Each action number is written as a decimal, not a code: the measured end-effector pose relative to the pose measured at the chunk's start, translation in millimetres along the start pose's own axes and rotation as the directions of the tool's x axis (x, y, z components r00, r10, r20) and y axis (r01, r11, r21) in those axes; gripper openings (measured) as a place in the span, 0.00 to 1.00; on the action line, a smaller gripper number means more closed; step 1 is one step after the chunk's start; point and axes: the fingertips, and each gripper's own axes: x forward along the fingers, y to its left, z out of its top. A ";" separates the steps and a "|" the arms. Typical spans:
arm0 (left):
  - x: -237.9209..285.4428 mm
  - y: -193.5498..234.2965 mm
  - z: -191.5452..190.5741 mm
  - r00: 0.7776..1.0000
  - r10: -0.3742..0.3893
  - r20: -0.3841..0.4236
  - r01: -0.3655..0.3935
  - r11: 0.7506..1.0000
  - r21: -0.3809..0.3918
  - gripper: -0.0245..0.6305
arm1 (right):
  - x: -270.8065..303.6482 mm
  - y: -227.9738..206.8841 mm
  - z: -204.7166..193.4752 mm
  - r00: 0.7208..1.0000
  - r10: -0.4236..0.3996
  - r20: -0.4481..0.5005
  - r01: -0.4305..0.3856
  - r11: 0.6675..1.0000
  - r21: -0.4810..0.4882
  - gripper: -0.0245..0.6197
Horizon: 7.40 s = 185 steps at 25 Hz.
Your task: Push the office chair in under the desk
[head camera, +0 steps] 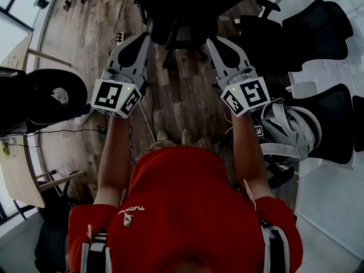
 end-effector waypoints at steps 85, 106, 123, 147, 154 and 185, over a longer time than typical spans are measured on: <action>265.9 241.6 -183.9 0.712 -0.089 -0.697 0.633 0.512 0.581 0.26 | 168.4 -348.0 -191.0 0.646 -0.111 -0.756 -0.621 0.501 -0.603 0.22; 405.3 328.3 -210.2 0.676 -0.145 -0.722 0.689 0.474 0.549 0.25 | 261.0 -445.6 -209.2 0.642 -0.189 -0.743 -0.566 0.536 -0.626 0.21; 531.5 446.7 -242.1 0.635 -0.202 -0.746 0.741 0.432 0.513 0.26 | 374.7 -516.3 -233.4 0.616 -0.258 -0.745 -0.521 0.576 -0.630 0.21; 709.0 585.0 -273.9 0.537 -0.429 -0.726 0.841 0.201 0.503 0.26 | 508.9 -571.5 -258.5 0.494 -0.437 -0.752 -0.349 0.692 -0.631 0.21; 758.2 609.6 -284.0 0.512 -0.471 -0.719 0.850 0.154 0.505 0.26 | 532.7 -597.6 -264.3 0.414 -0.495 -0.764 -0.295 0.720 -0.627 0.21; 1034.6 577.4 -336.2 0.389 -0.554 -0.736 0.880 -0.011 0.474 0.26 | 549.7 -794.1 -281.1 0.303 -0.596 -0.744 -0.154 0.740 -0.655 0.20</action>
